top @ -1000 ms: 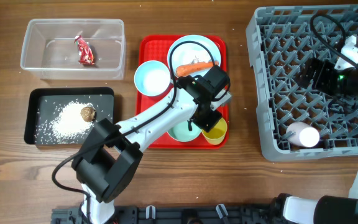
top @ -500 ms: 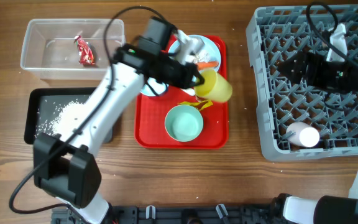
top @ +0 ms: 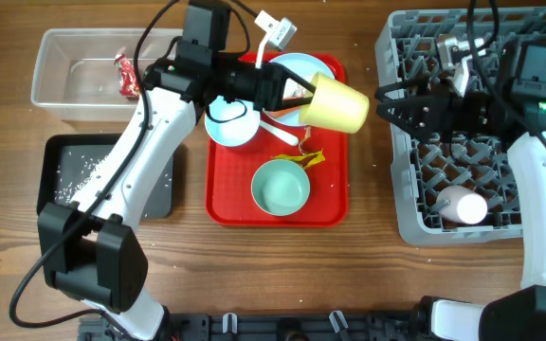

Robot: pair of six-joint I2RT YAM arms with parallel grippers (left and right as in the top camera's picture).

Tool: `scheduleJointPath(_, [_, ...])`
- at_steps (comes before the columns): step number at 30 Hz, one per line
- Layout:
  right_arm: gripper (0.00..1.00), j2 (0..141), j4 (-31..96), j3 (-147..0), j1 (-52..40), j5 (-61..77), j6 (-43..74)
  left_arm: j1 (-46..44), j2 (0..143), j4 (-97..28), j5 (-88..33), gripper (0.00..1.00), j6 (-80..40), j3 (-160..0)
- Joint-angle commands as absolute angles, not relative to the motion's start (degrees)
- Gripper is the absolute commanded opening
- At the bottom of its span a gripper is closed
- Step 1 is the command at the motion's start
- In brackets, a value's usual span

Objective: Sort waste into correct bins and load items into the dishwasher rack
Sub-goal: 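Lift the yellow cup with the left gripper toward the right gripper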

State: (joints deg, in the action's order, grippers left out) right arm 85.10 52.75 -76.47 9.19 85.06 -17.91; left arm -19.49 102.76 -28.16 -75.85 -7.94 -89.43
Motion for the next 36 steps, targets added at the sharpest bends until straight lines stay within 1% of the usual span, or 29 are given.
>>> scheduleJointPath(1, [0.82, 84.9, 51.0, -76.2, 7.3, 79.9, -13.7, -19.2, 102.3, -24.8, -77.6, 0.04, -12.5, -90.0])
scheduleJointPath(3, [0.86, 84.7, 47.2, -76.2, 6.6, 66.4, -2.9, -19.2, 102.3, -24.6, -77.1, 0.04, -12.5, -90.0])
scheduleJointPath(4, [0.88, 84.4, 44.6, -76.2, 6.6, 63.9, 0.5, -19.1, 102.3, -24.6, -77.0, 0.04, -12.5, -90.0])
scheduleJointPath(5, [0.9, 84.1, 42.0, -76.2, 6.6, 65.7, 2.1, -19.1, 102.3, -24.6, -76.8, 0.04, -12.5, -90.0])
scheduleJointPath(7, [0.91, 83.6, 38.9, -76.2, 6.4, 69.1, 4.3, -18.9, 102.3, -24.6, -75.7, 0.04, -12.5, -90.0])
scheduleJointPath(8, [0.89, 83.4, 37.6, -76.2, 6.4, 67.3, 7.4, -18.8, 102.3, -24.6, -75.2, 0.04, -12.5, -90.0])
scheduleJointPath(10, [0.88, 82.9, 37.4, -76.2, 6.3, 58.7, 12.3, -18.6, 102.3, -24.6, -75.1, 0.04, -12.5, -90.0])
scheduleJointPath(11, [0.87, 82.1, 38.2, -76.7, 6.3, 50.4, 15.4, -18.4, 102.3, -24.6, -75.2, 0.04, -12.5, -90.0])
scheduleJointPath(12, [0.87, 81.8, 39.6, -77.6, 6.3, 45.7, 16.1, -18.3, 102.3, -24.6, -75.2, 0.04, -12.5, -90.0])
scheduleJointPath(13, [0.87, 81.7, 43.4, -79.9, 6.3, 38.0, 16.7, -18.2, 102.3, -24.6, -75.1, 0.04, -12.9, -90.0])
scheduleJointPath(15, [0.88, 82.3, 55.6, -87.4, 6.3, 21.8, 16.6, -17.1, 102.3, -24.6, -75.2, 0.04, -14.2, -90.0])
scheduleJointPath(16, [0.87, 82.9, 60.7, -90.3, 6.3, 16.0, 16.6, -16.4, 102.3, -24.6, -75.2, 0.04, -14.4, -90.0])
scheduleJointPath(18, [0.88, 85.3, 70.7, -93.8, 6.3, 9.0, 16.3, -14.9, 102.3, -24.4, -75.2, 0.04, -15.6, -90.0])
scheduleJointPath(19, [0.89, 86.7, 73.6, -93.6, 6.3, 8.8, 15.2, -14.4, 102.3, -24.3, -75.2, 0.04, -15.9, -90.0])
scheduleJointPath(21, [0.91, 91.5, 78.6, -92.7, 6.0, 11.9, 10.2, -13.6, 102.3, -24.4, -75.2, 0.04, -15.9, -90.0])
scheduleJointPath(22, [0.89, 93.2, 78.1, -91.6, 5.6, 20.1, 4.6, -13.3, 102.3, -24.4, -75.2, 0.04, -15.9, -90.0])
scheduleJointPath(23, [0.88, 93.3, 73.7, -89.3, 5.0, 37.9, -4.1, -12.7, 102.3, -24.4, -75.3, 0.04, -16.0, -90.0])
scheduleJointPath(24, [0.88, 92.7, 70.8, -88.2, 5.0, 47.8, -7.2, -12.1, 102.3, -24.4, -75.7, 0.04, -16.2, -90.0])
scheduleJointPath(25, [0.88, 92.2, 68.0, -87.7, 5.0, 55.2, -8.9, -11.4, 102.3, -24.3, -75.9, 0.04, -17.3, -90.0])
scheduleJointPath(26, [0.88, 91.9, 65.7, -87.6, 5.0, 59.7, -9.0, -10.7, 102.3, -24.3, -76.5, 0.04, -17.4, -90.0])
scheduleJointPath(29, [0.89, 92.1, 54.5, -87.0, 4.2, 79.1, -10.4, -8.9, 102.3, -23.9, -79.6, 0.04, -17.4, -90.0])
scheduleJointPath(30, [0.89, 92.1, 51.3, -86.4, 3.7, 82.6, -9.6, -9.0, 102.3, -23.9, -80.0, 0.04, -17.4, -90.0])
scheduleJointPath(31, [0.91, 92.1, 47.8, -85.4, 3.0, 83.1, -7.3, -9.3, 102.3, -23.9, -80.1, 0.04, -17.4, -90.0])
scheduleJointPath(33, [0.92, 92.6, 36.1, -82.3, -1.0, 83.0, -0.7, -10.6, 102.3, -22.2, -80.6, 0.04, -17.4, -90.0])
scheduleJointPath(36, [0.92, 92.6, 25.7, -80.6, -4.5, 81.0, 7.9, -12.2, 102.3, -20.5, -81.2, 0.04, -17.4, -90.0])
